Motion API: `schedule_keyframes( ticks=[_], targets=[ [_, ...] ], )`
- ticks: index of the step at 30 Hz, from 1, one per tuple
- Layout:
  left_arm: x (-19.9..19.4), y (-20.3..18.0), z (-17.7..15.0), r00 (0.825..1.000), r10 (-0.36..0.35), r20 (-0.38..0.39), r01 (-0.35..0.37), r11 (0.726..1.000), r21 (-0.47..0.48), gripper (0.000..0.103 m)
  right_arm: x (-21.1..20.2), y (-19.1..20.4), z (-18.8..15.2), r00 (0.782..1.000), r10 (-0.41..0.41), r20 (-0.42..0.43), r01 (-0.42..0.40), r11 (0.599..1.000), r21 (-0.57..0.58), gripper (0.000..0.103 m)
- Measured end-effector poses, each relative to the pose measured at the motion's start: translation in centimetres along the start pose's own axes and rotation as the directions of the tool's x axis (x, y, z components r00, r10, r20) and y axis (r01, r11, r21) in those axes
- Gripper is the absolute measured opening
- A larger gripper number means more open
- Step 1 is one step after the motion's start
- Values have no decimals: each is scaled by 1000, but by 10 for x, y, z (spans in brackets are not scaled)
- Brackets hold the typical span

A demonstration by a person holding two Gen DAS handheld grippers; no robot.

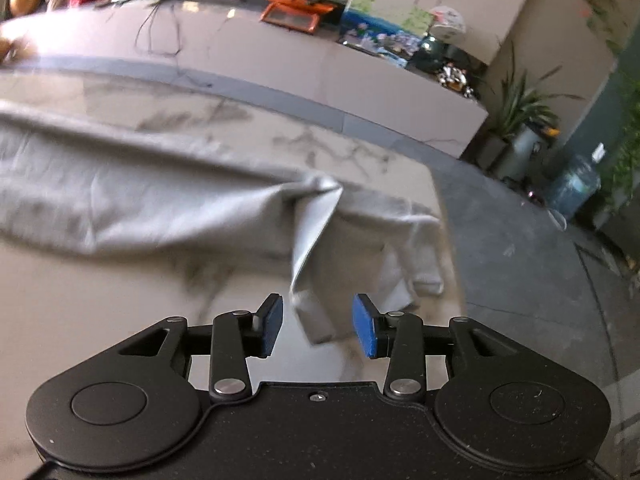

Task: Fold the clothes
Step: 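Lift the held edge with both grippers and fold it over the sweatshirt body, then open both grippers to release the folded edge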

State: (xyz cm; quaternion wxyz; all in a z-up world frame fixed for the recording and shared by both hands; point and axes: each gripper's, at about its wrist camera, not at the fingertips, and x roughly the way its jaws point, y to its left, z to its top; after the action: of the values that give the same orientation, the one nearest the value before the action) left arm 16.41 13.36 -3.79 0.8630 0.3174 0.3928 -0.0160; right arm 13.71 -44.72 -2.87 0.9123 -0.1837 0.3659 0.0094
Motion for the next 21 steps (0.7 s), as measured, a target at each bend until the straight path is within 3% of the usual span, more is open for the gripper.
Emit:
schedule_keyframes(
  ticks=[3, 4, 5, 12, 17, 21],
  targets=[
    [5, 0, -3, 999, -22, -34, 22, 1000, -20, 18, 10, -1, -2, 999, -26, -27, 26, 1000, 15, 31],
    [6, 0, -4, 998, -39, -51, 38, 999, -32, 15, 12, -2, -1, 999, -28, -37, 29, 999, 17, 23],
    [6, -1, -5, 997, -45, -57, 43, 998, -35, 14, 11, -3, 0, 999, -33, -38, 34, 999, 21, 3],
    [5, -2, -5, 997, -46, -67, 44, 998, -34, 10, -8, -34, 28, 990, -134, 36, 131, 988, 86, 3],
    [4, -3, -7, 996, -58, -61, 57, 998, -15, 8, 13, -73, 68, 961, -277, -15, 275, 945, 180, 3],
    [9, 2, -9, 996, -70, -53, 69, 997, -28, 8, 45, -87, 87, 943, -318, -98, 332, 922, 201, 3]
  ],
)
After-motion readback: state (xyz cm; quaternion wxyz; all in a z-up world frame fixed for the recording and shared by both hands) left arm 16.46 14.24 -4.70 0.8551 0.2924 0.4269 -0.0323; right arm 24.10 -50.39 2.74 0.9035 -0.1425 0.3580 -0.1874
